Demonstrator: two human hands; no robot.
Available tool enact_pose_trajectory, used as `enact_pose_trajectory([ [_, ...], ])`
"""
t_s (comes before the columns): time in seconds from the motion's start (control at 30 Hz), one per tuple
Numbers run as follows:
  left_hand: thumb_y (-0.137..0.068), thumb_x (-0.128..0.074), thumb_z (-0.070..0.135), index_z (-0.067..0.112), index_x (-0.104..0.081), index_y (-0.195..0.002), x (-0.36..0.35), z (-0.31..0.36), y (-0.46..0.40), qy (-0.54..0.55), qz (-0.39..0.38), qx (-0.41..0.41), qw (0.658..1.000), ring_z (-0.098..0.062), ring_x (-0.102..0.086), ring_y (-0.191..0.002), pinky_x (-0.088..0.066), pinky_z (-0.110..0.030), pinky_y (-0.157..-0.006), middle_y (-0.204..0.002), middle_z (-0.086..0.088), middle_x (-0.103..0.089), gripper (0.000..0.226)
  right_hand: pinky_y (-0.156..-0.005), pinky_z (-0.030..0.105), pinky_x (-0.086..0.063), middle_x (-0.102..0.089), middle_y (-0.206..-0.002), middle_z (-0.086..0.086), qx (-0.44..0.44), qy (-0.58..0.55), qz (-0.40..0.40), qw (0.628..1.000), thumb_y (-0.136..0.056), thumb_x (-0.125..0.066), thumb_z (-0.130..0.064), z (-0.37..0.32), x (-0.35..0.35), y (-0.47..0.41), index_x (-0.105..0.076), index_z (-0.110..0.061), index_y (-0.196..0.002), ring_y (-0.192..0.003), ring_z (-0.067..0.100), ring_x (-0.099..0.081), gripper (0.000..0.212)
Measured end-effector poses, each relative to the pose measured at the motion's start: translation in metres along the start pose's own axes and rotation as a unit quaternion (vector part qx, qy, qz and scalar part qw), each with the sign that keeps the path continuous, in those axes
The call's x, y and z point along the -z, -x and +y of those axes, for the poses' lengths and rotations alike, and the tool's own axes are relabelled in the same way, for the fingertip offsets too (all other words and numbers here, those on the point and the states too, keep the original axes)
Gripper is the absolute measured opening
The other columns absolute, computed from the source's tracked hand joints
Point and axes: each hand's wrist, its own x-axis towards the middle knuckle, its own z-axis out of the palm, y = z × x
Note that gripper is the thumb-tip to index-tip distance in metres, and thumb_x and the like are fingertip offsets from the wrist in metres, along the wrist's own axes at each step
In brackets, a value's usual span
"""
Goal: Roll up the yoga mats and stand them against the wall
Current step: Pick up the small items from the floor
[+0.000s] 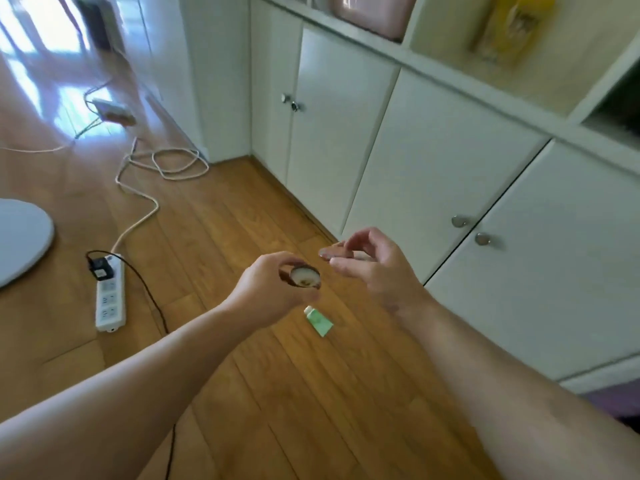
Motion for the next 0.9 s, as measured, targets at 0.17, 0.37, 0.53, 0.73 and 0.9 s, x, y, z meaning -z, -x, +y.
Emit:
enact_pose_trajectory([
  [0.17, -0.080, -0.091, 0.017, 0.036, -0.078, -0.110, 0.011, 0.077, 0.078, 0.156, -0.034, -0.035, 0.987, -0.014, -0.077, -0.084, -0.066, -0.034, -0.075, -0.093, 0.008, -0.078, 0.037, -0.096, 0.040, -0.063, -0.077, -0.116, -0.007, 0.042, 0.029, -0.003, 0.999, -0.085, -0.088, -0.010, -0.059, 0.008, 0.076, -0.069, -0.027, -0.102, -0.117, 0.012, -0.071, 0.030],
  [0.37, -0.085, -0.077, -0.002, 0.027, -0.076, -0.121, 0.014, 0.091, 0.128, 0.185, -0.107, -0.037, 0.976, -0.017, -0.075, -0.106, -0.061, -0.039, -0.096, -0.108, 0.001, -0.080, 0.046, -0.093, 0.038, -0.064, -0.076, -0.120, -0.013, 0.071, 0.054, 0.016, 0.996, -0.087, -0.086, -0.006, -0.066, 0.000, 0.125, -0.071, -0.033, -0.105, -0.119, 0.009, -0.070, 0.035],
  [0.53, -0.106, -0.058, 0.010, 0.006, -0.074, -0.120, 0.020, 0.098, 0.141, 0.308, -0.124, 0.008, 0.943, -0.024, -0.076, -0.106, -0.061, -0.040, -0.097, -0.111, -0.011, -0.079, 0.022, -0.091, 0.029, -0.063, -0.073, -0.120, -0.019, 0.115, 0.126, 0.013, 0.985, -0.090, -0.084, -0.008, -0.071, 0.000, 0.135, -0.068, -0.038, -0.109, -0.119, 0.002, -0.067, 0.038],
  [0.73, -0.105, -0.064, 0.016, 0.011, -0.075, -0.118, 0.012, 0.096, 0.138, 0.266, -0.063, 0.019, 0.962, -0.022, -0.078, -0.097, -0.064, -0.037, -0.086, -0.108, -0.009, -0.079, 0.018, -0.087, 0.040, -0.065, -0.077, -0.115, -0.001, 0.008, -0.038, -0.009, 0.999, -0.103, -0.069, -0.026, -0.078, 0.011, 0.137, -0.072, -0.020, -0.118, -0.113, 0.019, -0.073, 0.016],
  [0.9, -0.102, -0.067, 0.008, 0.007, -0.074, -0.119, 0.000, 0.099, 0.136, 0.233, -0.070, 0.002, 0.970, -0.027, -0.079, -0.093, -0.065, -0.042, -0.084, -0.106, -0.012, -0.079, 0.018, -0.084, 0.044, -0.066, -0.079, -0.106, 0.005, -0.034, 0.007, 0.007, 0.999, -0.105, -0.065, -0.042, -0.070, 0.014, 0.125, -0.079, -0.017, -0.110, -0.106, 0.024, -0.075, 0.029],
])
